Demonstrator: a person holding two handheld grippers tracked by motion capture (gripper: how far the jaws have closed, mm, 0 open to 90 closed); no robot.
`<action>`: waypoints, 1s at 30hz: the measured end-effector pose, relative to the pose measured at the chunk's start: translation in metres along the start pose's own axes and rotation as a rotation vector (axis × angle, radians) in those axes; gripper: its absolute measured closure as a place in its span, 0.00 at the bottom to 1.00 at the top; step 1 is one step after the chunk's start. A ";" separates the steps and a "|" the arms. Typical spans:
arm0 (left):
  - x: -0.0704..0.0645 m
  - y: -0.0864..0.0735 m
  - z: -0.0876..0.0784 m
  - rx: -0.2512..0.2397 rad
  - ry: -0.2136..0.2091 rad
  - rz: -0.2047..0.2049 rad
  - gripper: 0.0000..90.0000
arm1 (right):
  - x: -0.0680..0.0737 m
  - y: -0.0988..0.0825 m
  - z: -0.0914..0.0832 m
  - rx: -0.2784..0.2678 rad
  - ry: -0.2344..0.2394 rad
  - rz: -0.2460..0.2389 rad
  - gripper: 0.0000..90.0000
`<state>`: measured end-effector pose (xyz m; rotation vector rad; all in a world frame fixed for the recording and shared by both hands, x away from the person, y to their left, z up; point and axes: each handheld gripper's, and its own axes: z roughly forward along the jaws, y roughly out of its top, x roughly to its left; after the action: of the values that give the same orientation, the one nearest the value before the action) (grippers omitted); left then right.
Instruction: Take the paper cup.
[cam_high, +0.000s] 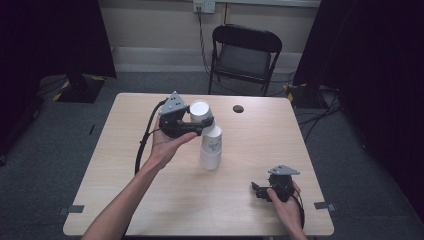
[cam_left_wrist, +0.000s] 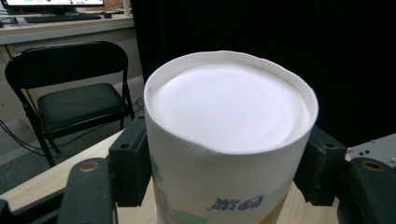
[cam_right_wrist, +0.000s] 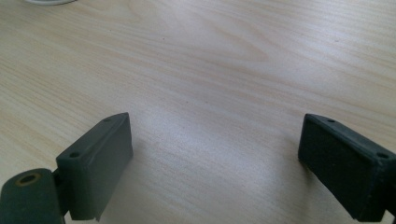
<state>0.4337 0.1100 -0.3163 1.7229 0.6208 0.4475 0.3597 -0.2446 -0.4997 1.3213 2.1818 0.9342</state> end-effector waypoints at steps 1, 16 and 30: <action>0.001 -0.001 -0.003 -0.002 0.008 -0.001 0.36 | 0.000 0.000 0.000 0.000 0.000 0.000 0.11; 0.005 -0.014 -0.041 0.041 0.048 -0.022 0.37 | 0.000 0.000 0.000 0.000 0.000 0.000 0.11; 0.004 -0.048 -0.078 0.055 0.034 -0.053 0.37 | 0.000 0.000 0.000 -0.001 0.002 -0.002 0.11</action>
<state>0.3822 0.1798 -0.3448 1.7498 0.7079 0.4264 0.3597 -0.2446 -0.4996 1.3176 2.1838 0.9361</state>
